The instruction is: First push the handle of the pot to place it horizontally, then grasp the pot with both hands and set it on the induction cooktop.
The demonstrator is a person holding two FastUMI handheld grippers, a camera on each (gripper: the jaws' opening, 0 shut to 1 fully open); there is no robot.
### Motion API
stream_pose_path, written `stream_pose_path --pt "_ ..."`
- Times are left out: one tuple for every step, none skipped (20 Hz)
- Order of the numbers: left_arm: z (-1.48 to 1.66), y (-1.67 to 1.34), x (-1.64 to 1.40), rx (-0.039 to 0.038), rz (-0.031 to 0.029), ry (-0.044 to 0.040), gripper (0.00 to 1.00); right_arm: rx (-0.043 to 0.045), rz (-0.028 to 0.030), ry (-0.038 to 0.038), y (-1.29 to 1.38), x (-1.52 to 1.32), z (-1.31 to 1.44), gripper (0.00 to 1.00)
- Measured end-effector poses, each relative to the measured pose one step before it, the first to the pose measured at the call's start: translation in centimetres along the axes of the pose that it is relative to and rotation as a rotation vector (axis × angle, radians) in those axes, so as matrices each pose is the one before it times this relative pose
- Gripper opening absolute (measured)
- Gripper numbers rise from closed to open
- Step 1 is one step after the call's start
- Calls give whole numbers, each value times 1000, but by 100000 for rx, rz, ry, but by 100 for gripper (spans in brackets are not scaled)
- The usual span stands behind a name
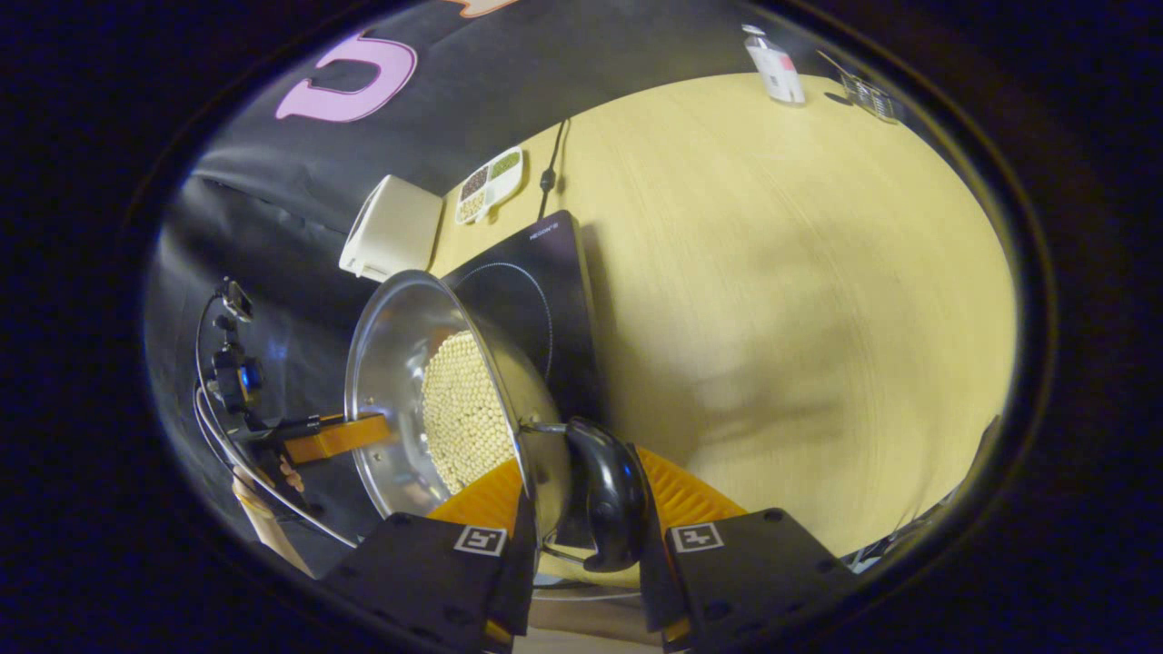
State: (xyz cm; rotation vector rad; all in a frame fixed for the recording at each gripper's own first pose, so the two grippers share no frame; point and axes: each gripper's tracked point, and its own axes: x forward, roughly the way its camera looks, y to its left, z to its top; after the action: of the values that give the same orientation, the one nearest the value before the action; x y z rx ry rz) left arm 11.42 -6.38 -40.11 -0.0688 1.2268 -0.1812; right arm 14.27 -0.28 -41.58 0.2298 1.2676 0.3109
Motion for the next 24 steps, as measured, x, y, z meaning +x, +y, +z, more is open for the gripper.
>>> stream_pose_path --pt "27 -69 40 367 173 -364 60 191 -227 -326 12 79 -16 51" --pt "-27 89 -53 284 202 -278 60 319 -227 -85 -99 -41 -6 51" --pt "57 59 -55 512 38 4 60 105 -323 -57 91 29 -36 51" --pt "95 17 75 403 40 -187 60 104 -356 -139 -72 32 5 51" --pt "76 31 -26 223 62 -347 60 276 -244 146 126 245 18 51" --pt "15 29 -67 268 -10 -634 60 220 -182 -101 -12 -15 132 45" --pt "145 56 1 -54 144 -1055 60 61 -29 -308 49 -10 39 45" --pt "19 -15 -20 130 190 -903 60 -36 -122 -618 -135 -20 153 45" --pt "117 69 -150 241 260 -812 60 -30 -140 -337 -128 -129 55 45" --pt "-198 2 75 324 287 -715 60 68 -224 -151 -246 -230 84 51" --pt "-220 -111 185 256 175 -367 60 169 -367 -51 -116 -188 53 45" --pt "-29 -70 37 -19 43 -139 60 62 -399 -257 -171 -130 87 45" --pt "14 -16 -48 -25 -66 -12 60 341 -444 4 -80 -129 -13 45" --pt "109 103 -39 57 -30 -73 60 233 -319 -115 -128 -115 25 45" --pt "52 3 3 -133 -75 -112 60 199 -259 -15 -174 -33 19 51" --pt "6 -2 4 -331 -54 -160 60 236 -184 1 -147 -50 106 51" --pt "-30 14 -68 -473 144 244 60 214 -189 64 79 154 61 51" --pt "-83 -36 66 -90 179 33 60 131 -131 119 25 238 -21 51" --pt "107 -51 -49 328 140 47 60 351 -131 321 -35 209 35 51" --pt "191 -30 -41 477 160 -192 60 19 207 551 10 69 1 51" --pt "299 24 -86 852 226 -666 60 58 526 462 27 52 -100 51" --pt "111 -9 -106 608 248 -368 60 117 588 570 4 -20 -28 51" --pt "50 6 -48 323 150 -351 60 160 414 -120 77 -57 73 45" --pt "-100 -79 41 61 9 -228 60 -148 234 -305 -9 109 66 46"
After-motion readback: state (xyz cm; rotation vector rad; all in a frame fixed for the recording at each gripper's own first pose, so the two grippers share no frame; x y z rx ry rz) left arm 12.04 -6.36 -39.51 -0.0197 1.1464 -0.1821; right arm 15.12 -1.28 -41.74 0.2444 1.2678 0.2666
